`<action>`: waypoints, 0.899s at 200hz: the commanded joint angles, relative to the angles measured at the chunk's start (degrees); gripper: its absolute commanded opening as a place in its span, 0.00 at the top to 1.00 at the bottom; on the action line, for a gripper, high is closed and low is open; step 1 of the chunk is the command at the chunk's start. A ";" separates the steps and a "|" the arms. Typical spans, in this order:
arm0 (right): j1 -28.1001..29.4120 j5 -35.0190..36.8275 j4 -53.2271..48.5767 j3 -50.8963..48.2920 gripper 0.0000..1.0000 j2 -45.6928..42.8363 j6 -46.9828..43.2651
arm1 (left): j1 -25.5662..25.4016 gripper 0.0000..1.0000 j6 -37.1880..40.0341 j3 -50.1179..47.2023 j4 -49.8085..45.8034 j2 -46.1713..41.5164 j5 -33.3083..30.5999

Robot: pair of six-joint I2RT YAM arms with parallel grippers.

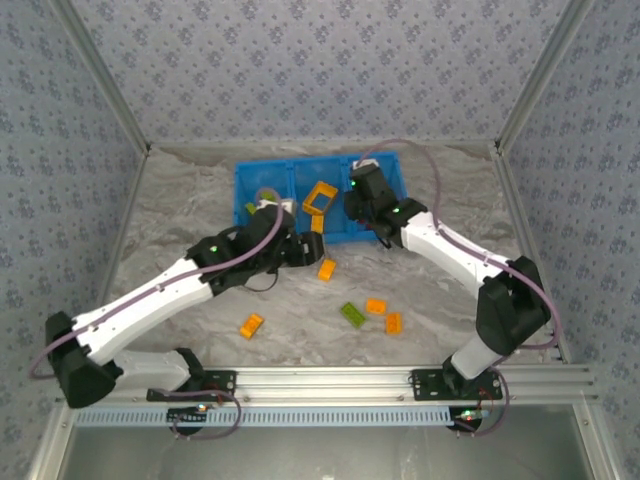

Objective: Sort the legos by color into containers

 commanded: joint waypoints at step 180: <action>-13.39 -23.81 -8.26 16.82 0.64 25.48 -5.95 | -7.13 0.32 8.04 18.94 4.17 17.31 -4.12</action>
